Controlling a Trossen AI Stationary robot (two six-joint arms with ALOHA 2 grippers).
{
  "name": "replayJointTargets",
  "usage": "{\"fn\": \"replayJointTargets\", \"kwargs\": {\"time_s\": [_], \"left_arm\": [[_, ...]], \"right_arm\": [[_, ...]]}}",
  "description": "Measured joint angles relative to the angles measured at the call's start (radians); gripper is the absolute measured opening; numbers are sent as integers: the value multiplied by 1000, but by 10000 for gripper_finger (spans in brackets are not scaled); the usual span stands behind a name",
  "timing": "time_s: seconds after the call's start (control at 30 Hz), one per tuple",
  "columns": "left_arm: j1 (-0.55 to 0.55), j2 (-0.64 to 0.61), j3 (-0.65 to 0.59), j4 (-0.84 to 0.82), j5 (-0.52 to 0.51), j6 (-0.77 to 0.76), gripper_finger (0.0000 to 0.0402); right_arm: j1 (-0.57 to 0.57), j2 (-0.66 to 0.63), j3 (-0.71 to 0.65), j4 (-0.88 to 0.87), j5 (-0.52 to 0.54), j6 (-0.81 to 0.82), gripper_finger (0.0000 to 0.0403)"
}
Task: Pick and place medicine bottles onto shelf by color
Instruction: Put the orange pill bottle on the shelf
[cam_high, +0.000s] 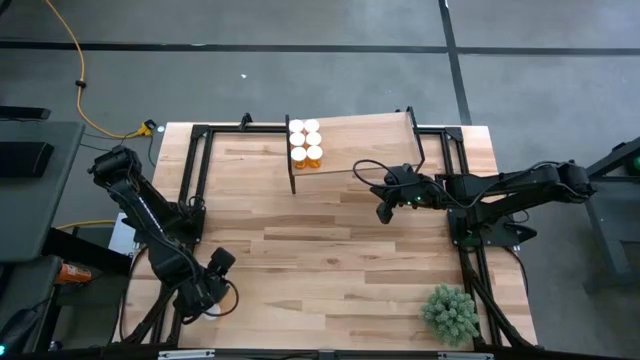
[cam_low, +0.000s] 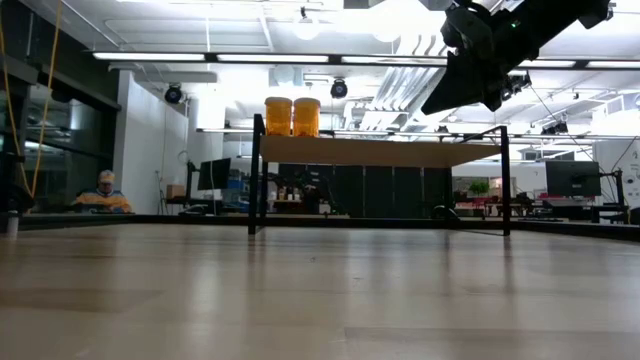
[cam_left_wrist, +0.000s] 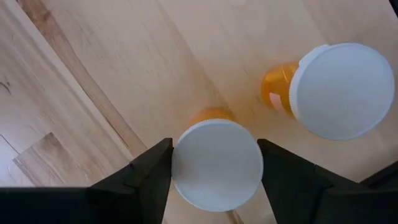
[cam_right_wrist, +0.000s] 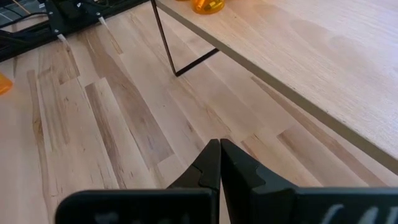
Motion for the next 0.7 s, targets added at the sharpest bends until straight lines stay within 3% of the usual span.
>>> {"fn": "replayJointTargets", "kwargs": {"time_s": [0.17, 0.33, 0.53, 0.7], "left_arm": [[44, -3, 34, -54, 0, 36, 207], [165, -21, 118, -170, -15, 199, 207], [394, -85, 222, -249, -136, 481, 207], [623, -103, 343, -203, -149, 646, 207]], "right_arm": [[0, 0, 0, 0, 0, 0, 0], [0, 0, 0, 2, 8, 3, 0], [0, 0, 0, 23, 45, 45, 0], [1, 0, 0, 147, 34, 20, 0]]}}
